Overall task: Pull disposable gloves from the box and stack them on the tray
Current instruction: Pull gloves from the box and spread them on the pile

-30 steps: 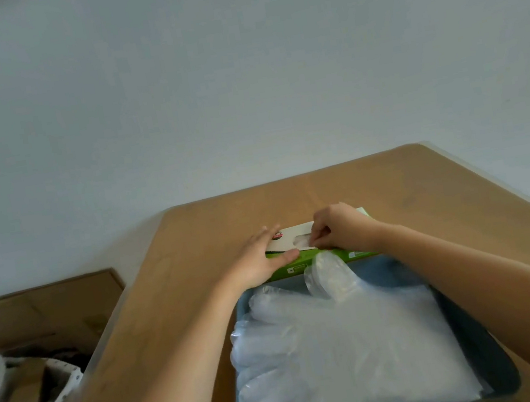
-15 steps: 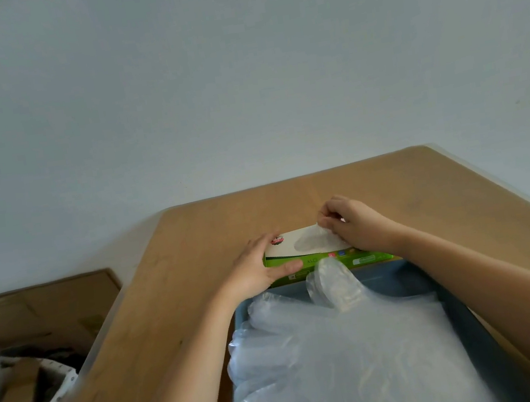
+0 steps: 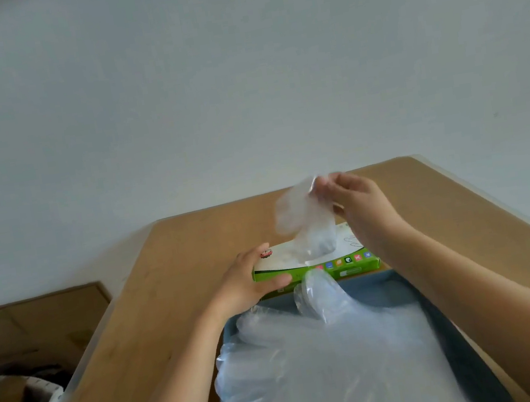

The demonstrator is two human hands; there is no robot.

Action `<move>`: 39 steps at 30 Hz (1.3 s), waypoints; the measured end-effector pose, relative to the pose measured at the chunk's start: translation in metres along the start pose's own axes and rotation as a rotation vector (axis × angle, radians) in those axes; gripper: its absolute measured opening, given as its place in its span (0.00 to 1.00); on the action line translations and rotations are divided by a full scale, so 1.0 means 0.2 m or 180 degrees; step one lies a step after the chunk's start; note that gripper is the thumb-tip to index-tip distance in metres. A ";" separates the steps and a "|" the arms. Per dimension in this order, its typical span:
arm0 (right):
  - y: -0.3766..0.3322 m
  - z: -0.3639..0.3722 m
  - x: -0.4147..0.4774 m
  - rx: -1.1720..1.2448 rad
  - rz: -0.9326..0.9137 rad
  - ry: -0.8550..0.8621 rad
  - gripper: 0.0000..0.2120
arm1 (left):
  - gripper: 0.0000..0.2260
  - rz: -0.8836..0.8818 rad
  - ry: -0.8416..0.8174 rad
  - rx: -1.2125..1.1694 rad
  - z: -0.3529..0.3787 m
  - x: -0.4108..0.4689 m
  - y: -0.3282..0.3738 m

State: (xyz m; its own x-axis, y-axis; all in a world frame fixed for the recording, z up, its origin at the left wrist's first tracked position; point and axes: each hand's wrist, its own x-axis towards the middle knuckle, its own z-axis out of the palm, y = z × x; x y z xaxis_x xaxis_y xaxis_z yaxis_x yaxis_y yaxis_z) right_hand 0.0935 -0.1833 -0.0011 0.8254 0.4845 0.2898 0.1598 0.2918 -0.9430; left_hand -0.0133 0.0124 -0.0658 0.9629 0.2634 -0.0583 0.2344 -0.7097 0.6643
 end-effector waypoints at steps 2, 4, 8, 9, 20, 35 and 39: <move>-0.12 -0.01 -0.03 0.0654 0.0206 -0.0208 0.09 | 0.39 -0.0017 -0.0049 0.0052 0.00 -0.01 0.01; -0.20 0.00 -0.07 0.0535 0.0449 -0.0515 0.08 | 0.36 0.0024 0.0012 0.0095 -0.03 -0.03 0.04; -0.30 0.03 -0.21 0.0219 0.0913 -0.0675 0.11 | 0.36 0.0245 0.0526 -0.1132 -0.16 -0.17 0.29; -0.32 0.03 -0.24 0.0221 0.0996 -0.0685 0.11 | 0.35 0.0334 0.0345 -0.1669 -0.19 -0.20 0.35; -0.30 -0.09 -0.61 -0.0453 0.1063 -0.0976 0.39 | 0.14 0.0205 -0.0375 -0.2479 -0.12 -0.45 0.57; -0.42 -0.06 -0.83 -0.1552 0.0255 -0.0159 0.09 | 0.11 -0.0366 -0.0022 -0.2464 -0.13 -0.73 0.55; -0.52 -0.04 -0.81 -0.1174 0.0766 0.0101 0.20 | 0.30 -0.0330 0.0037 -0.1148 -0.18 -0.77 0.46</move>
State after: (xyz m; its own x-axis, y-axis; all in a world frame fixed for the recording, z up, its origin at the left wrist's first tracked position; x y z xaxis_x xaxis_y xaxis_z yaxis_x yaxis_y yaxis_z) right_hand -0.0531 -0.2986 0.0483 0.8780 0.4755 0.0549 0.1388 -0.1430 -0.9799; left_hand -0.1451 -0.0702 0.0316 0.9345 0.3307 -0.1320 0.2665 -0.4037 0.8752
